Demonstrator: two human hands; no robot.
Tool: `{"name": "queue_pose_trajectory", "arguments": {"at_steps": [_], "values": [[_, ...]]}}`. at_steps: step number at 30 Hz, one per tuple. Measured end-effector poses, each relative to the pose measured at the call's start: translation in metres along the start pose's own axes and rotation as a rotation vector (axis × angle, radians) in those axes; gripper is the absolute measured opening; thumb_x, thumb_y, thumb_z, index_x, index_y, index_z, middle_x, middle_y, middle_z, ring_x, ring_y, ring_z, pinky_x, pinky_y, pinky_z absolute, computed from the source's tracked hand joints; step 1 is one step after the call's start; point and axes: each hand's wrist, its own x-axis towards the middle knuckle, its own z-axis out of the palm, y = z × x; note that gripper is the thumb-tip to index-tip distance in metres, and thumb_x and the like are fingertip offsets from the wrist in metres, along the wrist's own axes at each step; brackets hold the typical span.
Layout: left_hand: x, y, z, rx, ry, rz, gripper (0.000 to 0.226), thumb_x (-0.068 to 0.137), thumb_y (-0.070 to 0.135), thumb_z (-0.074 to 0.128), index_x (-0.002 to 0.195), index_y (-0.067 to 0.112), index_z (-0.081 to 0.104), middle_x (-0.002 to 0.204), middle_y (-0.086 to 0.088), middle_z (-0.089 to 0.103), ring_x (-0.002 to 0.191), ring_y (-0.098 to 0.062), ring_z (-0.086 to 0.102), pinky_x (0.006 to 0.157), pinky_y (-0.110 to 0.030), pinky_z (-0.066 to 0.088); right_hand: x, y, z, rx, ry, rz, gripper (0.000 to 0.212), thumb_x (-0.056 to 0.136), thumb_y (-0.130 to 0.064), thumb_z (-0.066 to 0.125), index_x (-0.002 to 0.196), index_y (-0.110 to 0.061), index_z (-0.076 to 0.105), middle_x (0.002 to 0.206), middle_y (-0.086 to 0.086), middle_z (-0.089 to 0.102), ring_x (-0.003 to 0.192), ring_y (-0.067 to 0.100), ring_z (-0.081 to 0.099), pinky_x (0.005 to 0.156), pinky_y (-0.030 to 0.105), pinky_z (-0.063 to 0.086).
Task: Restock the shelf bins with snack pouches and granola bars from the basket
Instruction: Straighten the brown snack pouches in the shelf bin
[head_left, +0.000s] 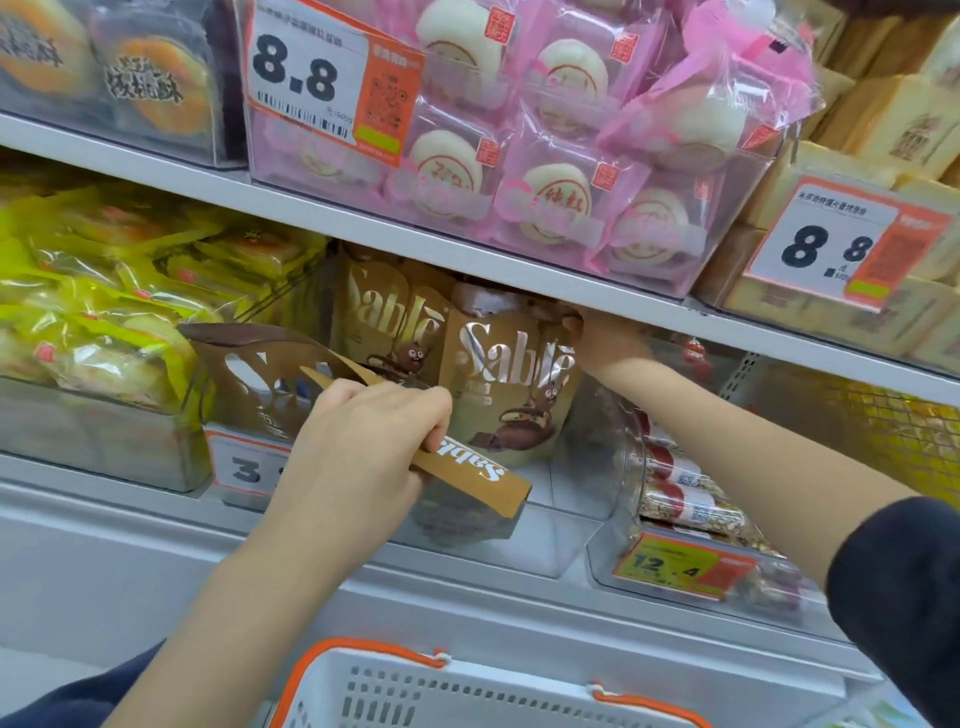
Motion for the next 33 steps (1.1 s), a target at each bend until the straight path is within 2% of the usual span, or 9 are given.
{"name": "queue_pose_trajectory", "arguments": {"at_steps": [8,12,15,18,21,23,26,29,33], "values": [[0.006,0.006,-0.001,0.052,-0.042,-0.019,0.036,0.055,0.003,0.078,0.071,0.023,0.052,0.077,0.009,0.065,0.080,-0.021,0.061,0.070,-0.030,0.032,-0.022,-0.016,-0.009,-0.138,0.048,-0.086,0.042,0.096,-0.016,0.050,0.136,-0.015,0.039,0.126,0.016,0.052,0.111,0.036,0.053,0.079,0.037,0.043],[0.004,0.007,-0.001,0.070,-0.035,-0.016,0.034,0.056,0.007,0.080,0.071,0.023,0.054,0.075,0.009,0.065,0.079,-0.020,0.061,0.069,-0.030,0.033,-0.051,-0.018,-0.009,-0.492,0.380,-0.551,0.062,0.058,-0.010,0.081,0.111,-0.017,0.051,0.101,0.011,0.058,0.088,0.034,0.056,0.068,0.040,0.045],[0.004,0.008,0.000,0.082,-0.042,-0.025,0.032,0.058,0.009,0.080,0.072,0.024,0.055,0.075,0.010,0.064,0.080,-0.020,0.061,0.070,-0.030,0.031,-0.057,-0.026,-0.003,-0.503,0.275,-0.995,0.050,0.066,-0.013,0.077,0.103,-0.017,0.044,0.101,0.007,0.051,0.088,0.027,0.047,0.063,0.037,0.047],[0.004,0.008,0.000,0.092,-0.050,-0.026,0.032,0.059,0.010,0.080,0.073,0.025,0.055,0.074,0.010,0.063,0.080,-0.018,0.060,0.070,-0.029,0.025,-0.049,-0.036,0.004,-0.850,0.108,-1.223,0.044,0.075,-0.039,0.061,0.115,-0.023,0.061,0.133,0.001,0.055,0.120,0.023,0.052,0.091,0.041,0.043],[0.003,0.008,0.000,0.088,-0.051,-0.033,0.034,0.056,0.008,0.079,0.073,0.024,0.055,0.073,0.010,0.062,0.077,-0.019,0.061,0.069,-0.029,0.022,-0.029,-0.031,0.023,-1.118,0.091,-1.343,0.059,0.075,-0.041,0.043,0.129,-0.023,0.058,0.147,0.008,0.043,0.139,0.030,0.035,0.110,0.060,0.020],[0.003,0.009,0.000,0.093,-0.057,-0.039,0.036,0.055,0.008,0.080,0.072,0.025,0.054,0.071,0.009,0.061,0.076,-0.020,0.060,0.070,-0.029,0.022,-0.017,-0.026,0.037,-1.324,0.048,-1.311,0.059,0.079,-0.032,0.054,0.137,-0.025,0.043,0.149,0.007,0.039,0.139,0.029,0.035,0.112,0.063,0.011],[0.003,0.009,0.001,0.097,-0.056,-0.035,0.038,0.054,0.008,0.082,0.072,0.024,0.053,0.071,0.009,0.062,0.075,-0.020,0.060,0.072,-0.029,0.024,-0.009,-0.030,0.045,-1.217,-0.063,-1.271,0.051,0.094,-0.028,0.045,0.144,-0.022,0.038,0.152,0.010,0.033,0.140,0.033,0.031,0.113,0.064,0.008],[0.005,0.010,0.002,0.100,-0.049,-0.031,0.037,0.054,0.006,0.080,0.070,0.023,0.052,0.068,0.009,0.060,0.073,-0.020,0.059,0.072,-0.031,0.026,-0.007,-0.032,0.044,-1.273,-0.180,-0.987,0.103,0.080,-0.056,0.063,0.149,-0.036,-0.012,0.158,-0.002,-0.017,0.144,0.032,-0.019,0.106,0.071,-0.009],[0.005,0.012,0.002,0.116,-0.044,-0.029,0.038,0.052,0.007,0.082,0.070,0.023,0.053,0.067,0.008,0.060,0.073,-0.021,0.059,0.071,-0.033,0.027,-0.002,-0.035,0.049,-1.171,-0.259,-0.854,0.120,0.070,-0.060,0.071,0.146,-0.039,-0.019,0.157,-0.004,-0.023,0.144,0.031,-0.021,0.102,0.074,-0.010]]}}
